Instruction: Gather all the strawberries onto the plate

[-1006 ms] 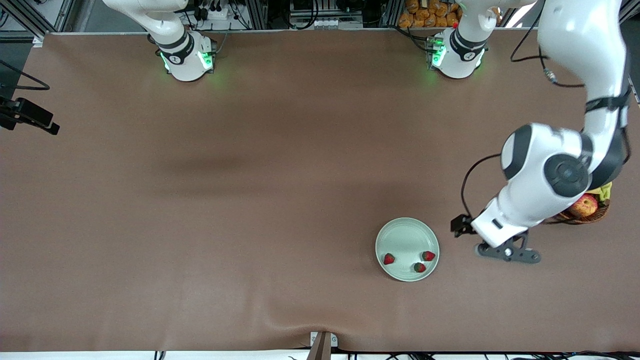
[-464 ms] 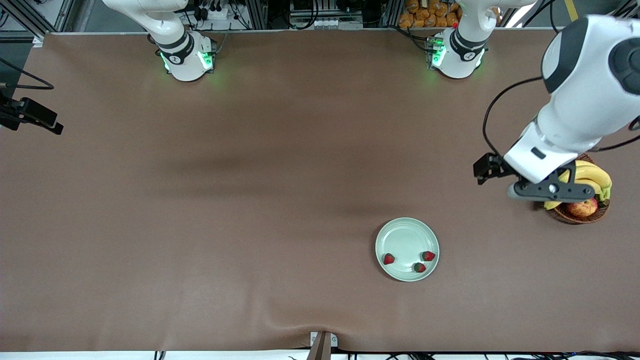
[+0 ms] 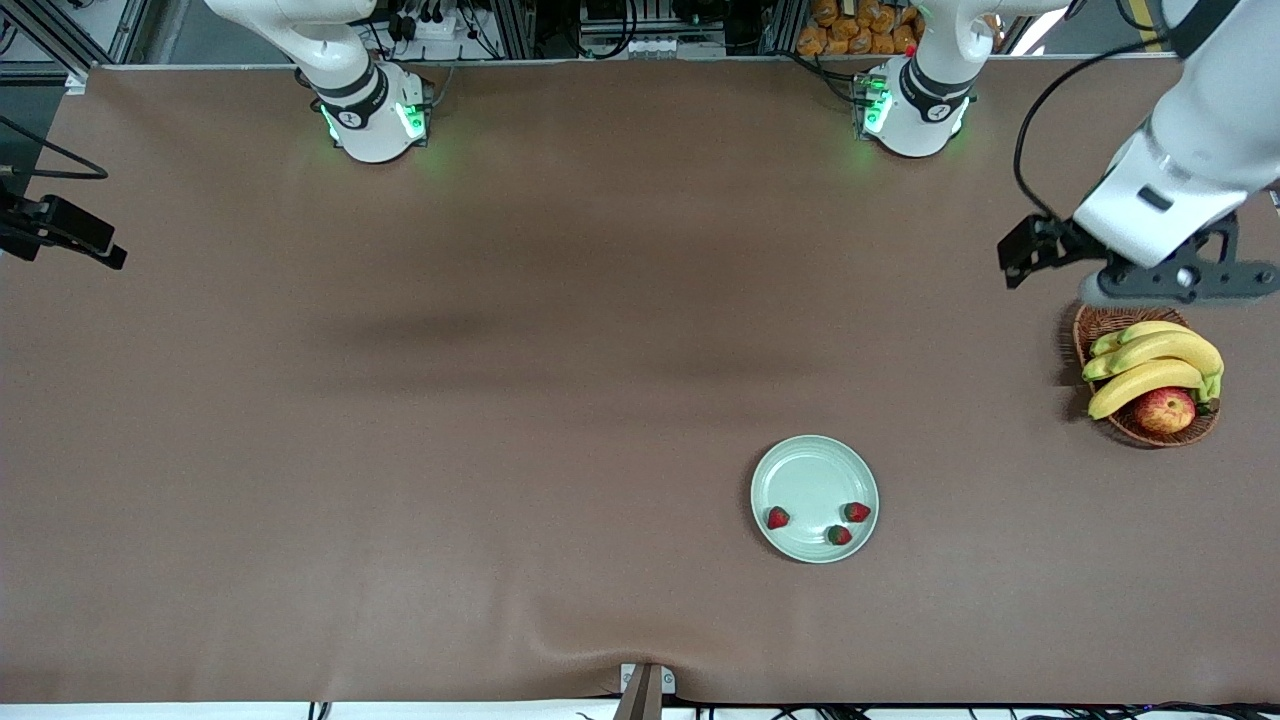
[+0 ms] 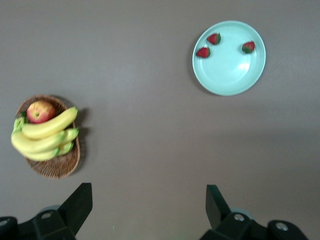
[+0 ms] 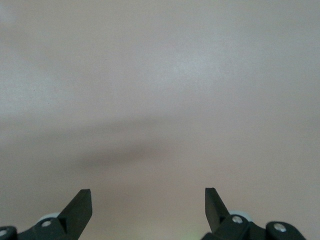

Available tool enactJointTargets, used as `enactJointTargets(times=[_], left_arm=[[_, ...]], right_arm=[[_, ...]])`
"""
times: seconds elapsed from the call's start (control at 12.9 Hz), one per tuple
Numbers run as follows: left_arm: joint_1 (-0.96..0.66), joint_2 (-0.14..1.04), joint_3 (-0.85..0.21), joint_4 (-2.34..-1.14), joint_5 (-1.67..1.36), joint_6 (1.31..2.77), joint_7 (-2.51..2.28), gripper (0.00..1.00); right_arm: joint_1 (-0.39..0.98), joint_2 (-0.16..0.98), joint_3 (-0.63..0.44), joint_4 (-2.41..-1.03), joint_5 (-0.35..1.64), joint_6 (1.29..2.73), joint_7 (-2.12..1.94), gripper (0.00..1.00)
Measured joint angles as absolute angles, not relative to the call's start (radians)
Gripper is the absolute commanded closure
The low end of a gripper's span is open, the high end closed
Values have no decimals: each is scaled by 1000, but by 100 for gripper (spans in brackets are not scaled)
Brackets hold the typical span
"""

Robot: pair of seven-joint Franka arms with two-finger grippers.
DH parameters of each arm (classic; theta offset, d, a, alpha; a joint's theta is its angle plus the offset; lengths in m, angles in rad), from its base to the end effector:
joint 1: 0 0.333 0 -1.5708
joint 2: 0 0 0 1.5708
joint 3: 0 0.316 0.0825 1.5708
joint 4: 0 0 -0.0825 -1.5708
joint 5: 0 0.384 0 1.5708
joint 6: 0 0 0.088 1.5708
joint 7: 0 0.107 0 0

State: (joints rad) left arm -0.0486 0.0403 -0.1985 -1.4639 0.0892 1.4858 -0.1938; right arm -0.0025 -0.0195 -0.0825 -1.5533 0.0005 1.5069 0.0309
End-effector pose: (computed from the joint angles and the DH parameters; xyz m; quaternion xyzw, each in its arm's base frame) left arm 0.5447 -0.1243 0.6455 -0.9989 0.0232 -0.0003 0.0414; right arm 0.5401 -0.0464 0.6378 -0.9982 0.0579 0.0134 0.0014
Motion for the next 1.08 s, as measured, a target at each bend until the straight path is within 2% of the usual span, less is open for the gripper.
enactJointTargets(times=[0.31,0.62,0.85,1.08], left_arm=[[-50,-48,-189,-1525,56,1499,-195,0],[-48,-27,-83,-1548,54,1596,-130,0],[-47,-24,-2,-1548,53,1613,-89,0],[-47,-26,26,-1547,52,1616,-63,0]], right_arm=[[-2,-19,-82,-1553,0,1507,31,0],[-2,-20,-82,-1553,0,1507,31,0],[-2,-19,-82,-1553,0,1507,31,0],[-2,-19,-82,-1553,0,1507,31,0]])
